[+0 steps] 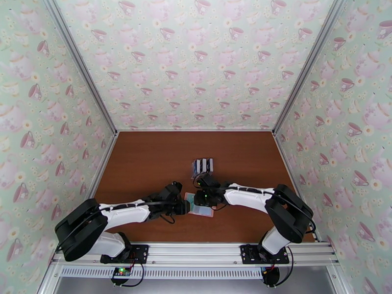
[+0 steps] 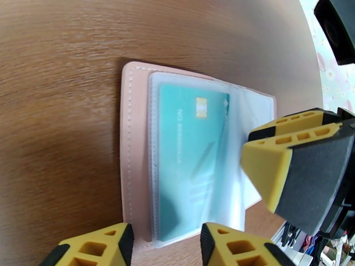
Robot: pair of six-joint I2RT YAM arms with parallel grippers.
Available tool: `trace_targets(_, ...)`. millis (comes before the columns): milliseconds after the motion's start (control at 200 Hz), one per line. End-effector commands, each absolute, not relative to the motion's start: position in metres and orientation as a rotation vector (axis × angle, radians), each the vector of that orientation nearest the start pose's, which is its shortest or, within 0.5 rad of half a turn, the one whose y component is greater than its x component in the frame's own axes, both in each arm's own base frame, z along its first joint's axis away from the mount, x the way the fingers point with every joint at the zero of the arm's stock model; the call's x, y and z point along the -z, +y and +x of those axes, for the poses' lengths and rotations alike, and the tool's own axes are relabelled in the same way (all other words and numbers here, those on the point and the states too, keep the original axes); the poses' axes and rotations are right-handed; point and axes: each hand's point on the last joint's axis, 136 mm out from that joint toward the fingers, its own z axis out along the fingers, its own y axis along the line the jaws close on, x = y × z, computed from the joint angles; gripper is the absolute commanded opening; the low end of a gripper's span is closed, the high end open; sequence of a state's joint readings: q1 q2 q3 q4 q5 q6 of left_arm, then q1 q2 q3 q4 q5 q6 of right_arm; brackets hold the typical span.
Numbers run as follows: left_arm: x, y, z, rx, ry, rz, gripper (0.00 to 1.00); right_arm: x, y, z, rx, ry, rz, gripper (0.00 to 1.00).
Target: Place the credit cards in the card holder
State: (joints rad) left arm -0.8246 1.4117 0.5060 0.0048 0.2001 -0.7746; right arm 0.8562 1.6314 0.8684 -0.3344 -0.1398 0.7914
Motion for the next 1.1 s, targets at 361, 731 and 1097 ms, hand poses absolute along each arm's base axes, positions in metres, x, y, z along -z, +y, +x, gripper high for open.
trace_targets(361, -0.025, -0.265, 0.179, 0.920, 2.712, 0.243, 0.55, -0.019, 0.317, 0.211, -0.755, 2.891, -0.114, 0.30)
trace_targets(731, -0.013, -0.254, 0.182, 0.789, 2.756, 0.248, 0.53, -0.040, 0.329, 0.216, -0.868, 2.825, -0.077, 0.29)
trace_targets(1097, 0.003, -0.244, 0.182, 0.688, 2.815, 0.231, 0.43, -0.062, 0.337, 0.223, -0.928, 2.781, -0.093, 0.29)
